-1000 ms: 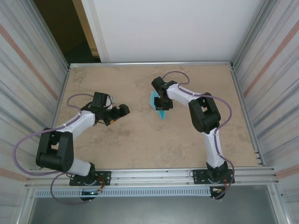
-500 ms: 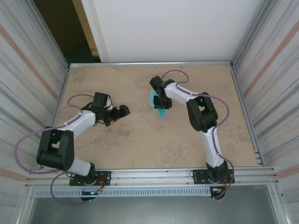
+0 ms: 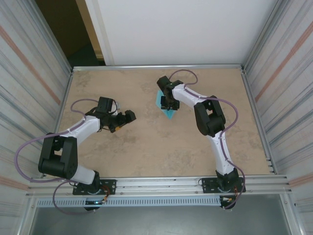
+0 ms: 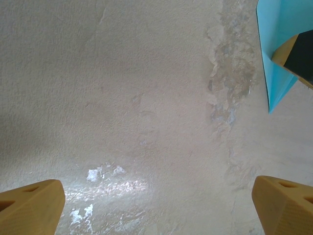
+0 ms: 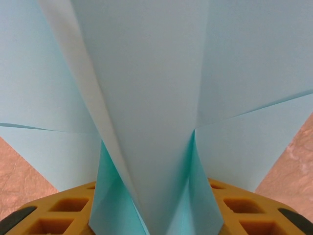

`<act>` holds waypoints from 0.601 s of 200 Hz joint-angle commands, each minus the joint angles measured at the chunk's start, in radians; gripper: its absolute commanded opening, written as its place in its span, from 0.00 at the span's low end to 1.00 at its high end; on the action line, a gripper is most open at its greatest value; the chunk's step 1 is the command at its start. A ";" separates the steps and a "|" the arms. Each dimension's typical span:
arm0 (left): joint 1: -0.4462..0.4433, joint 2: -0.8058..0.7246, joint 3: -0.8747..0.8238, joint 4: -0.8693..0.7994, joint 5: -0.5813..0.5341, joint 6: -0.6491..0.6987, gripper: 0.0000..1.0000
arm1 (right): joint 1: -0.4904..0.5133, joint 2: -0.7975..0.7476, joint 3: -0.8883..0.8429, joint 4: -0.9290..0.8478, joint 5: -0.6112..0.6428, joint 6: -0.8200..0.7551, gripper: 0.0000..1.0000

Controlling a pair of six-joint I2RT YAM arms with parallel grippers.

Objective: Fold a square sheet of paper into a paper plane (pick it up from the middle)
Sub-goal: Move the paper plane to the top-center of the table.

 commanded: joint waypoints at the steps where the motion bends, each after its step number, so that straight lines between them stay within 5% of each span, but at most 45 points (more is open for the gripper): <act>1: 0.006 -0.013 0.028 -0.022 0.004 0.024 0.99 | -0.015 0.084 0.012 -0.046 0.017 0.024 0.45; 83: 0.009 -0.093 0.087 0.058 -0.108 -0.026 0.99 | -0.041 -0.278 -0.010 -0.070 0.022 0.004 0.63; 120: 0.043 -0.180 0.044 0.090 -0.266 0.005 0.99 | -0.110 -0.600 -0.355 0.116 0.092 -0.010 0.78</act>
